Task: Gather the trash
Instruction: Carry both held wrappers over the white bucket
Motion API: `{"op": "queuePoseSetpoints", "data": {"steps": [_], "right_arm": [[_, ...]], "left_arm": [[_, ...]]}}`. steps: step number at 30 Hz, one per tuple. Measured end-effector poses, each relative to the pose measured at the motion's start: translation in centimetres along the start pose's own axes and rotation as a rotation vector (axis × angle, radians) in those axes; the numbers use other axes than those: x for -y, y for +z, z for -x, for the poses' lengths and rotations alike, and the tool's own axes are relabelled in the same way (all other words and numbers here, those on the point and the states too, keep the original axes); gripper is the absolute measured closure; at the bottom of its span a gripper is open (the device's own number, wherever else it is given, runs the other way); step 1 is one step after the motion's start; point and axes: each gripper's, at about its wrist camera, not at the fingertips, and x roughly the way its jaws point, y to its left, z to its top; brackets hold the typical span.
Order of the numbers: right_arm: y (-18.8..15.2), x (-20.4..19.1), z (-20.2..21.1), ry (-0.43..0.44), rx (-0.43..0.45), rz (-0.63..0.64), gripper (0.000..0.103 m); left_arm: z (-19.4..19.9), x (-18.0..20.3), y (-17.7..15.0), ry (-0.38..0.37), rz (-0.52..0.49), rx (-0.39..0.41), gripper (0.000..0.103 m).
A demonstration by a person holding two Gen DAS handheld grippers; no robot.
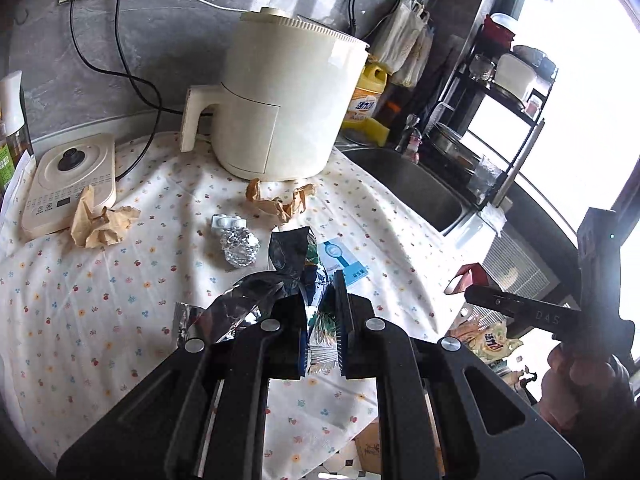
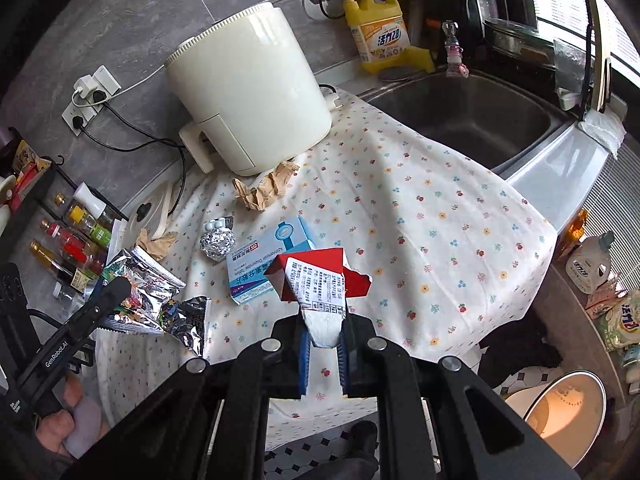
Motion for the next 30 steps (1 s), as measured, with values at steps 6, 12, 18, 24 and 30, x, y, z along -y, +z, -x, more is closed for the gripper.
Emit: {"op": "queuePoseSetpoints", "data": {"steps": [6,12,18,24,30], "right_arm": [[-2.2,7.3,3.9,-0.08,0.033,-0.106,0.091],[-4.8,14.0,7.6,-0.152,0.057,-0.204,0.091],[-7.4,19.9,11.0,-0.215,0.073,-0.284,0.091],[-10.8,25.1,13.7,-0.268,0.062,-0.356,0.091],[-13.7,29.0,15.3,-0.31,0.042,-0.389,0.051]], "left_arm": [[-2.7,6.9,-0.9,-0.087,-0.084,-0.055,0.092],[-5.1,14.0,-2.4,-0.173,-0.16,-0.11,0.092],[-7.2,20.5,-4.3,-0.245,-0.222,-0.158,0.092],[-8.6,26.0,-6.6,-0.302,-0.268,-0.2,0.092],[-9.6,30.4,-9.1,-0.337,-0.292,-0.231,0.092]]}}
